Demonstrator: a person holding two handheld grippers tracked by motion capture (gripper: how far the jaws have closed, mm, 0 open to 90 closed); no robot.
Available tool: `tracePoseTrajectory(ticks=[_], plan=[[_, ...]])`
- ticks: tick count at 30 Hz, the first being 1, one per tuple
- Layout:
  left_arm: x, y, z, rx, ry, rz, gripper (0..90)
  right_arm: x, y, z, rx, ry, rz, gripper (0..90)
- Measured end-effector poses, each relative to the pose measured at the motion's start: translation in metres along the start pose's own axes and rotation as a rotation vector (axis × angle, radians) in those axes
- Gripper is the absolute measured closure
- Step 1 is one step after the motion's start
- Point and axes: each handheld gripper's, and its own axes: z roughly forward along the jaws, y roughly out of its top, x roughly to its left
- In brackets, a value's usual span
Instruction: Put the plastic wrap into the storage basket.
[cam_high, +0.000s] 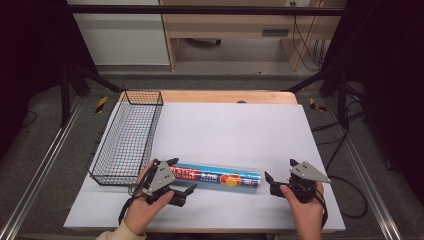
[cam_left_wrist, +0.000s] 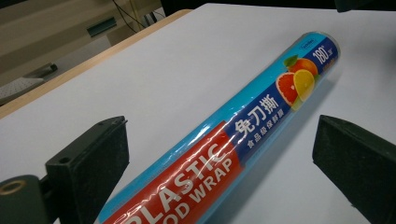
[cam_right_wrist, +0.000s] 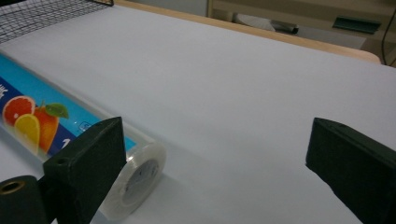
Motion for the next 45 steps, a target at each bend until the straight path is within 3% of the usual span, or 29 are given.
tracePoseTrajectory(ticks=[8,9,12,17,18,19,21,23,24,25,29,33,37,45], plan=[[0.003,0.000,-0.003,-0.013,-0.003,-0.011,3.7,0.005,0.002,-0.002,0.005,0.046,-0.028,6.4],[0.002,0.000,-0.005,-0.012,-0.008,-0.008,3.7,0.009,0.003,-0.002,0.005,0.057,-0.060,5.7],[0.001,-0.002,-0.009,-0.013,-0.014,-0.009,3.7,0.014,0.005,-0.002,0.010,0.080,-0.090,4.8],[-0.002,-0.007,-0.018,-0.006,-0.026,0.012,3.7,0.039,0.037,0.002,0.066,0.143,-0.269,5.7],[-0.002,-0.007,-0.018,-0.006,-0.026,0.012,3.7,0.039,0.037,0.002,0.066,0.143,-0.269,5.7],[-0.002,-0.007,-0.020,-0.003,-0.026,0.017,3.7,0.050,0.051,0.006,0.094,0.203,-0.333,7.0],[-0.001,-0.008,-0.023,-0.002,-0.027,0.025,3.7,0.054,0.055,0.007,0.106,0.222,-0.352,7.3],[0.000,-0.010,-0.029,-0.003,-0.035,0.020,3.7,0.068,0.070,0.017,0.160,0.298,-0.442,10.0],[0.000,-0.010,-0.029,-0.003,-0.035,0.020,3.7,0.068,0.070,0.017,0.160,0.298,-0.442,10.0],[-0.001,-0.012,-0.033,0.001,-0.038,0.031,3.7,0.075,0.075,0.026,0.203,0.346,-0.480,9.1],[-0.004,-0.015,-0.039,0.004,-0.045,0.049,3.7,0.087,0.078,0.042,0.262,0.405,-0.542,10.7],[-0.003,-0.016,-0.038,0.009,-0.038,0.055,3.6,0.097,0.075,0.062,0.349,0.476,-0.599,9.3],[-0.001,-0.016,-0.039,0.009,-0.035,0.048,3.6,0.100,0.067,0.086,0.422,0.515,-0.630,10.5],[-0.001,-0.017,-0.037,0.017,-0.034,0.054,3.6,0.100,0.055,0.109,0.506,0.544,-0.651,11.8]])
